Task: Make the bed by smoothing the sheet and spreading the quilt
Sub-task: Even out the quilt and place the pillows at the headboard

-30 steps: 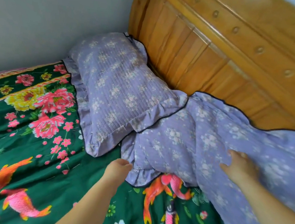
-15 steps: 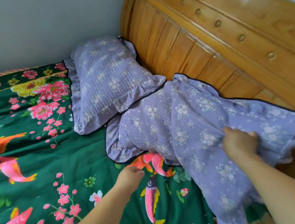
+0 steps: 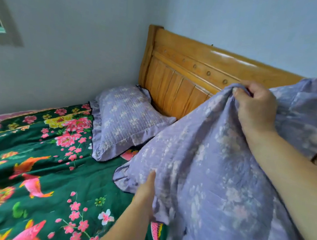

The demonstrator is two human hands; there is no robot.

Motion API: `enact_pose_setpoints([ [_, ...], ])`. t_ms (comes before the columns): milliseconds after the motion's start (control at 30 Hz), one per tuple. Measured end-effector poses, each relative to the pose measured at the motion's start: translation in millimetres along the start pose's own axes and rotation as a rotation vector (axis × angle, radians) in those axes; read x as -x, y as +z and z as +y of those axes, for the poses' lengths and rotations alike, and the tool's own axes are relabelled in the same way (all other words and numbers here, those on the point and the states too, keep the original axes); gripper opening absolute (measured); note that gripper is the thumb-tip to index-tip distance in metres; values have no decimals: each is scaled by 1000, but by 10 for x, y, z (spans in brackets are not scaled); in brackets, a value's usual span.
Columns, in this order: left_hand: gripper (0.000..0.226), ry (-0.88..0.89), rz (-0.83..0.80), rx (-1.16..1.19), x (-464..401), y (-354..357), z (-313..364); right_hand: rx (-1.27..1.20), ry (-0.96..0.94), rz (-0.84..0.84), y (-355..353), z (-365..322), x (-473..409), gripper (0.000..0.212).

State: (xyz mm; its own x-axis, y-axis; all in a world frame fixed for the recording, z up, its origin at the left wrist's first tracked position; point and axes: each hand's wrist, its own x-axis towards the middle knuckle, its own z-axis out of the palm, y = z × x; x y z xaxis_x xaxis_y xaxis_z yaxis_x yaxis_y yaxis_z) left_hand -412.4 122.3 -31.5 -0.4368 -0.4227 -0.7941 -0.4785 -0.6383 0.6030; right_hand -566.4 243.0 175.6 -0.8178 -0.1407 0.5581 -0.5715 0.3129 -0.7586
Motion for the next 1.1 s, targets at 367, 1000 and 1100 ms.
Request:
enact_pose_setpoints([
  [367,40,125,26,344,355,198,-90,-201,-87,99,-677,-206,369,14],
  [1000,38,213,148,-467,-126,-617,112,702,753,-448,-991,1632,1095,32],
  [1100,29,203,186,-371,-179,-814,131,664,691,-580,-690,1551,1100,20],
])
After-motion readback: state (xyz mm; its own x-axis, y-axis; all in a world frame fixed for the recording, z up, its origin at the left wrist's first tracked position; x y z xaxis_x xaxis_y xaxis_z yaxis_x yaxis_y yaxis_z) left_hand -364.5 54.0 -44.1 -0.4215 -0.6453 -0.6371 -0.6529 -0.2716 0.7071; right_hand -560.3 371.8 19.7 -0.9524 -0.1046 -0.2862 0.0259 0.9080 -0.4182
